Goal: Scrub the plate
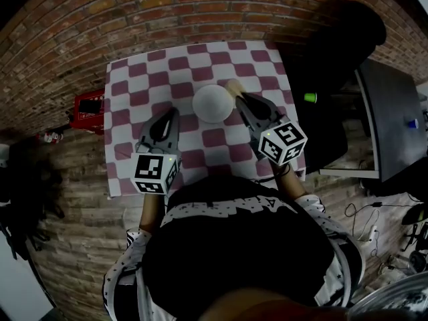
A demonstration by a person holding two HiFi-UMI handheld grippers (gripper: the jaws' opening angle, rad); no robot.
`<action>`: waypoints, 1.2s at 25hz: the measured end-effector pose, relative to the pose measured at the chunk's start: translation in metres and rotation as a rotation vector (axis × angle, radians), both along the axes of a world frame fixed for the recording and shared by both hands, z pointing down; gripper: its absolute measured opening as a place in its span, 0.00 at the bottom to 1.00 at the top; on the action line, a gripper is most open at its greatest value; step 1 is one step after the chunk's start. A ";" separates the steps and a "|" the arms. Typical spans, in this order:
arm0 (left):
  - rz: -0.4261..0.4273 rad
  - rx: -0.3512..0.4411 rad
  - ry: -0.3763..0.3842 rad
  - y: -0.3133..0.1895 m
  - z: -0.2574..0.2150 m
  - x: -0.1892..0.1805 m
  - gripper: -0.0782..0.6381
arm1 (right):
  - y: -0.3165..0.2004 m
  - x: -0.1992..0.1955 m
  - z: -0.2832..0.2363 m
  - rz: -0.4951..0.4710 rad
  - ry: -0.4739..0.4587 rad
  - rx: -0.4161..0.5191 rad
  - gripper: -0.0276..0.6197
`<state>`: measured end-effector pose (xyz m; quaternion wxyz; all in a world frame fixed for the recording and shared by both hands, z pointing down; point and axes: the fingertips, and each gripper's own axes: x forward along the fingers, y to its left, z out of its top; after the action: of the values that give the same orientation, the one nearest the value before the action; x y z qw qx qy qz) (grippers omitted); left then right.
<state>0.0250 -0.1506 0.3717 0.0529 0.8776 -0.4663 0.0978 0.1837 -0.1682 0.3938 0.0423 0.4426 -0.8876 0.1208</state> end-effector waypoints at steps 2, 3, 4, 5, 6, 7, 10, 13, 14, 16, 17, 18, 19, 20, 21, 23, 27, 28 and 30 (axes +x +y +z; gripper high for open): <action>-0.008 0.002 0.002 -0.001 -0.001 -0.001 0.13 | 0.000 0.000 -0.008 -0.004 -0.005 0.021 0.12; -0.014 0.003 0.003 -0.001 -0.001 -0.002 0.13 | 0.000 -0.001 -0.011 -0.007 -0.009 0.031 0.12; -0.019 0.003 0.003 -0.001 -0.001 -0.003 0.13 | 0.000 -0.002 -0.014 -0.011 -0.011 0.039 0.12; -0.025 0.000 0.002 -0.001 0.000 -0.004 0.13 | 0.001 -0.003 -0.016 -0.016 -0.012 0.045 0.12; -0.030 -0.007 0.000 0.000 0.001 -0.005 0.13 | 0.001 -0.004 -0.017 -0.021 -0.010 0.050 0.12; -0.035 -0.012 -0.001 0.001 0.003 -0.006 0.13 | 0.002 -0.005 -0.017 -0.026 -0.008 0.052 0.12; -0.046 -0.005 0.002 0.001 0.001 -0.007 0.13 | 0.002 -0.007 -0.020 -0.039 -0.011 0.057 0.12; -0.052 -0.004 0.001 0.002 0.000 -0.006 0.13 | 0.002 -0.010 -0.026 -0.052 -0.014 0.070 0.12; -0.053 -0.004 0.001 0.002 0.000 -0.006 0.13 | 0.001 -0.011 -0.028 -0.056 -0.014 0.075 0.12; -0.055 -0.003 0.001 0.002 0.000 -0.004 0.13 | 0.001 -0.011 -0.029 -0.061 -0.016 0.081 0.12; -0.056 -0.003 0.000 0.002 0.000 -0.004 0.13 | 0.001 -0.011 -0.030 -0.064 -0.017 0.082 0.12; -0.057 -0.004 -0.001 0.003 0.001 -0.004 0.13 | 0.001 -0.011 -0.029 -0.067 -0.017 0.083 0.12; -0.059 -0.005 -0.002 0.003 0.001 -0.004 0.13 | 0.001 -0.011 -0.029 -0.070 -0.016 0.084 0.12; -0.061 -0.006 -0.004 0.002 0.002 -0.004 0.13 | 0.001 -0.011 -0.029 -0.072 -0.014 0.084 0.12; -0.063 -0.008 -0.004 0.002 0.002 -0.004 0.13 | 0.001 -0.011 -0.029 -0.074 -0.014 0.084 0.12; -0.066 -0.010 -0.004 0.002 0.003 -0.004 0.13 | 0.000 -0.010 -0.030 -0.074 -0.012 0.085 0.12; -0.069 -0.010 -0.006 0.000 0.003 -0.004 0.13 | -0.002 -0.010 -0.030 -0.074 -0.014 0.087 0.12; -0.071 -0.010 -0.007 0.000 0.003 -0.004 0.13 | -0.003 -0.009 -0.030 -0.074 -0.016 0.087 0.12; -0.073 -0.011 -0.007 0.000 0.004 -0.005 0.13 | -0.004 -0.009 -0.029 -0.075 -0.017 0.085 0.12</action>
<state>0.0199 -0.1507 0.3755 0.0596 0.8593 -0.4978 0.1014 0.1742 -0.1719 0.3652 0.0202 0.4094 -0.9082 0.0850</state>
